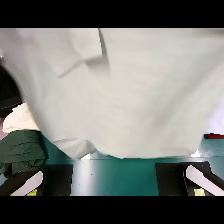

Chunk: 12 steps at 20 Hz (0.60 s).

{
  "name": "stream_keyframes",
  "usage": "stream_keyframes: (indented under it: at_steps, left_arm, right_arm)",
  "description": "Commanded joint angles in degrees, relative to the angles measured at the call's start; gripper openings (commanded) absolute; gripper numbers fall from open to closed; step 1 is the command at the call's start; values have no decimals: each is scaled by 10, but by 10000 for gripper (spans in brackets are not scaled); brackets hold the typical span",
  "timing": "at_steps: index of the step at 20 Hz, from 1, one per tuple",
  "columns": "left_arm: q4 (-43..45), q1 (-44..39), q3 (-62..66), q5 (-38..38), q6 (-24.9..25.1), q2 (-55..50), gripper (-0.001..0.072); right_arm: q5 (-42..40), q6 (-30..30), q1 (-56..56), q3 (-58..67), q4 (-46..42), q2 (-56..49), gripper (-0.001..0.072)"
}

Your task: Fold the shirts.

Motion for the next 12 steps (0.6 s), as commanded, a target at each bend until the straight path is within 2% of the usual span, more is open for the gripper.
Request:
stream_keyframes:
  at_steps: [1,6,9,12]
  left_arm:
    - [31,-45,-77,-29,14,-124,26]
    - [57,-44,-80,17,-12,-301,26]
    - [38,-19,-74,49,-20,-340,26]
    - [34,2,-73,36,-15,-342,26]
  right_arm:
    - [6,19,96,-96,-122,-96,19]
    - [-15,27,142,-88,-123,-262,19]
    - [-21,40,142,-16,-113,-329,19]
    - [-14,40,137,40,-114,-349,19]
